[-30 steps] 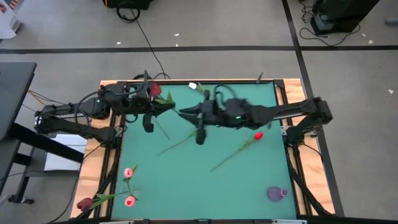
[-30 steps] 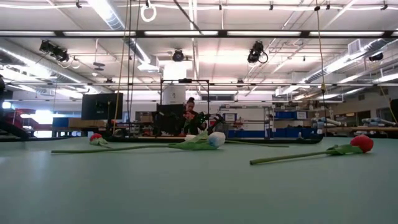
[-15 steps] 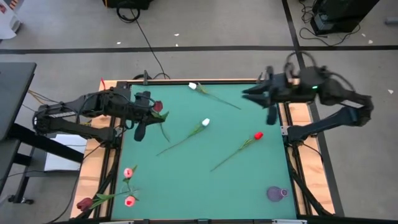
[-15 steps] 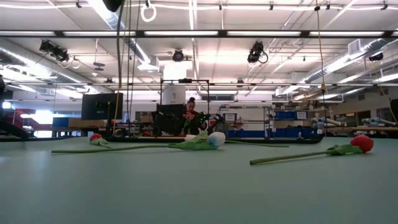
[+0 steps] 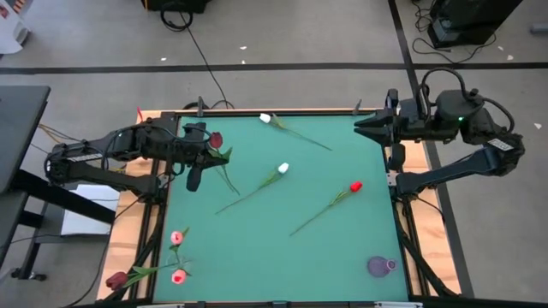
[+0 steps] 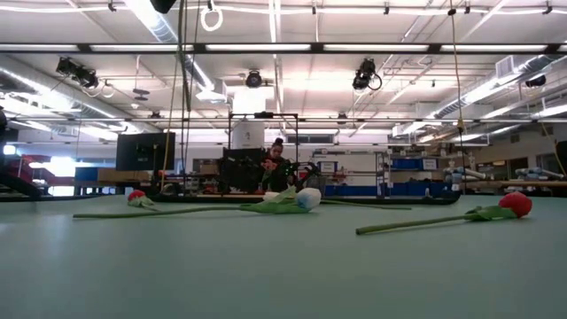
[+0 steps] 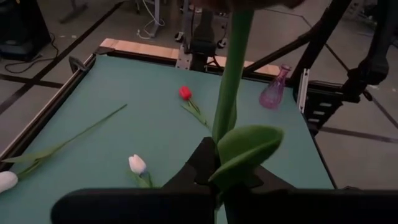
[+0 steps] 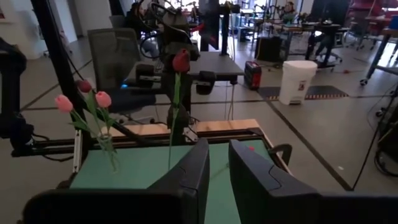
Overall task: Sort flowers into vase by color
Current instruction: Put the dark red flower into the transparent vase
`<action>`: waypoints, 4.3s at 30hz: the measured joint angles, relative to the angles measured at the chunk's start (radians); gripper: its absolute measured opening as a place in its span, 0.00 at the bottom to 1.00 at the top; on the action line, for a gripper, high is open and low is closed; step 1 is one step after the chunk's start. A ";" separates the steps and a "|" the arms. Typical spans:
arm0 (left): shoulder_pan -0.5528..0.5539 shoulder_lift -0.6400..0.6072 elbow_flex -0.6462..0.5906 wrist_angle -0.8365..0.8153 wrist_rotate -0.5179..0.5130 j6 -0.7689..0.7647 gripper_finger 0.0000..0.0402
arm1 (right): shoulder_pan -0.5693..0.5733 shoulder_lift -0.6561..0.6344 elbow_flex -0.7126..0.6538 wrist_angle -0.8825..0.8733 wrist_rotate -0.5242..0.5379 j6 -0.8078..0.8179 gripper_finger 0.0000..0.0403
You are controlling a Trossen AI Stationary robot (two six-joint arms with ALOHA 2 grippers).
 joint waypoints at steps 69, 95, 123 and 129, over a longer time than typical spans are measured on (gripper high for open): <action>0.001 -0.294 0.222 -0.579 0.554 0.273 0.03 | 0.000 0.444 0.000 0.141 0.021 -0.037 0.18; 0.001 -0.294 0.222 -0.482 0.392 0.207 0.03 | -0.033 -0.003 -0.218 0.353 -0.140 0.053 0.18; 0.001 -0.294 0.222 -0.493 0.390 0.216 0.03 | -0.033 -0.278 -0.668 0.641 -0.113 0.138 0.18; 0.001 -0.294 0.222 -0.493 0.390 0.224 0.03 | -0.033 -0.278 -0.668 0.643 -0.113 0.138 0.18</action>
